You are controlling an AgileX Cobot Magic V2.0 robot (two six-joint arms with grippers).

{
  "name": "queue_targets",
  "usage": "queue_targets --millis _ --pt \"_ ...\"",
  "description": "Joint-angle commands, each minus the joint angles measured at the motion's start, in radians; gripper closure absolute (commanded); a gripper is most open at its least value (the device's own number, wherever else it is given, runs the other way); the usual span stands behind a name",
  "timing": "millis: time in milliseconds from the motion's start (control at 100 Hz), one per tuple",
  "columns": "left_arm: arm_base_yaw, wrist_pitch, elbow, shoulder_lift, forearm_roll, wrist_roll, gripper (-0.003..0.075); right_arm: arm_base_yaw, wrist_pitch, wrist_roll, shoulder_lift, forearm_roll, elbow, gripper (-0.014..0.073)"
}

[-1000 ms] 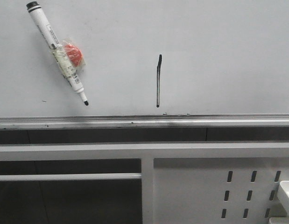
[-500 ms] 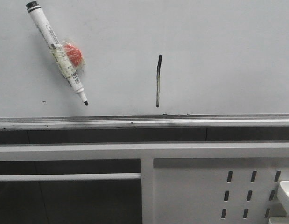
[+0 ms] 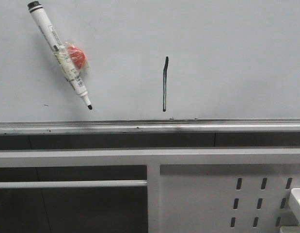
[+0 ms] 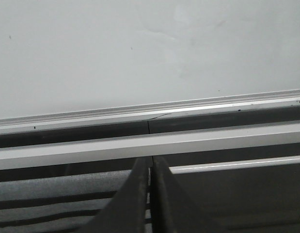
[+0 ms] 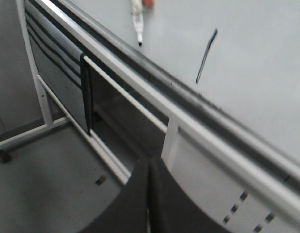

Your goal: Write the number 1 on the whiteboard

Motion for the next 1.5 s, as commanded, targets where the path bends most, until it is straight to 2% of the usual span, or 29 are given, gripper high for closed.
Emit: queue_targets --millis 0,100,160,240,310,390,460,590,640,840,890,1010,1130,1290,1460,1490 --pt "0.003 -0.052 0.035 -0.017 0.000 -0.004 0.0740 0.000 0.002 -0.085 0.002 0.218 -0.029 0.0663" --pt "0.003 -0.052 0.035 -0.017 0.000 -0.004 0.0740 -0.011 -0.086 -0.356 0.002 0.425 -0.029 0.0663" --pt "0.003 -0.052 0.035 -0.017 0.000 -0.004 0.0740 -0.036 -0.199 -0.518 0.002 0.549 -0.024 0.0663" --pt "0.003 -0.052 0.035 -0.017 0.000 -0.004 0.0740 -0.083 -0.384 -0.740 0.002 0.778 0.006 0.0663" --pt "0.003 -0.052 0.035 -0.017 0.000 -0.004 0.0740 -0.109 -0.553 -0.812 -0.039 0.888 0.054 0.0663" --pt "0.003 -0.052 0.035 -0.017 0.000 -0.004 0.0740 -0.135 -0.715 -0.812 -0.103 0.889 0.120 0.0663" --pt "0.003 -0.052 0.035 -0.017 0.000 -0.004 0.0740 -0.176 -0.771 -0.812 -0.158 0.889 0.170 0.0663" --pt "0.003 -0.052 0.035 -0.017 0.000 -0.004 0.0740 -0.300 -0.714 -0.812 -0.233 0.889 0.225 0.0663" --pt "0.003 -0.052 0.035 -0.017 -0.006 -0.004 0.0740 -0.371 -0.634 -0.812 -0.252 0.889 0.223 0.0663" --pt "0.003 -0.052 0.035 -0.017 0.000 -0.004 0.0740 -0.646 -0.490 -0.801 -0.323 0.886 0.223 0.0663" --pt "0.003 -0.052 0.035 -0.017 0.000 -0.004 0.0740 -0.724 -0.442 -0.759 -0.347 0.860 0.223 0.0663" --pt "0.003 -0.052 0.035 -0.017 0.000 -0.004 0.0740 -0.912 -0.337 -0.549 -0.395 0.734 0.223 0.0663" --pt "0.003 -0.052 0.035 -0.017 -0.006 -0.004 0.0740 -1.057 -0.273 -0.542 -0.425 0.741 0.223 0.0663" --pt "0.003 -0.052 0.035 -0.017 0.000 -0.004 0.0740 -1.109 -0.224 -0.597 -0.435 0.762 0.223 0.0663" --pt "0.003 -0.052 0.035 -0.017 0.000 -0.004 0.0740 -1.109 0.010 -0.619 -0.435 0.783 0.223 0.0663" --pt "0.003 -0.052 0.035 -0.017 0.000 -0.004 0.0740 -1.109 0.001 -0.629 -0.435 0.786 0.223 0.0663"
